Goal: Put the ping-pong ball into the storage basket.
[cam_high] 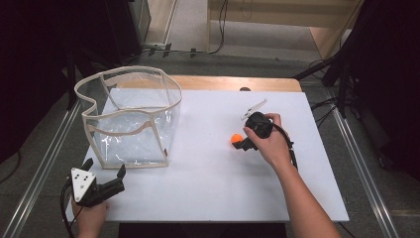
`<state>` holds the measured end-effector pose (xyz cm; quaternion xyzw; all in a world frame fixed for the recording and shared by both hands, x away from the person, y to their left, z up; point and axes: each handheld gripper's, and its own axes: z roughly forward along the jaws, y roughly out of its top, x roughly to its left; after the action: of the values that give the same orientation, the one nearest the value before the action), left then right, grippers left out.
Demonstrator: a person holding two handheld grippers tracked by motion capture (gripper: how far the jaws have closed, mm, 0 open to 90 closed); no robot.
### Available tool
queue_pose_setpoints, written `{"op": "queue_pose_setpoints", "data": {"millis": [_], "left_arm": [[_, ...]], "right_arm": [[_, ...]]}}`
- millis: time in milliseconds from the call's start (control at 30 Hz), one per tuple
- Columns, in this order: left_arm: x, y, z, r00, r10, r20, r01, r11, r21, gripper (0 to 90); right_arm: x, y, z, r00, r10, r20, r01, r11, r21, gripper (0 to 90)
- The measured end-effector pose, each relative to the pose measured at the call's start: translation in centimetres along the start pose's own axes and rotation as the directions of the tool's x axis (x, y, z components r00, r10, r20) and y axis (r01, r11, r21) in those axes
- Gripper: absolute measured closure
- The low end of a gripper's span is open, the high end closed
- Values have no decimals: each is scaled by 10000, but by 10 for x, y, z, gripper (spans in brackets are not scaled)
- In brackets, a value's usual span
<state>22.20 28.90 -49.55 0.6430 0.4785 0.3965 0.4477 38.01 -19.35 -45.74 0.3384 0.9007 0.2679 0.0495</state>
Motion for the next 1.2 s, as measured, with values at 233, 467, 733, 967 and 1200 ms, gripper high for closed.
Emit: {"op": "queue_pose_setpoints", "data": {"millis": [233,467,733,967,1200], "left_arm": [[0,0,0,10000,32,4,-32,10000,-11,0],[-1,0,0,10000,38,6,-38,10000,-9,0],[-1,0,0,10000,44,1,-44,10000,-3,0],[-1,0,1,10000,43,6,-43,10000,-18,0],[-1,0,1,10000,43,1,-43,10000,-16,0]], "right_arm": [[-2,3,6,10000,26,-72,-24,9997,244,107],[-3,4,13,10000,58,45,-60,9983,577,197],[-5,5,20,9997,214,72,-220,9949,988,264],[-5,6,25,9997,228,57,-233,9936,1108,287],[-5,7,28,9996,211,193,-233,9925,1202,333]]}}
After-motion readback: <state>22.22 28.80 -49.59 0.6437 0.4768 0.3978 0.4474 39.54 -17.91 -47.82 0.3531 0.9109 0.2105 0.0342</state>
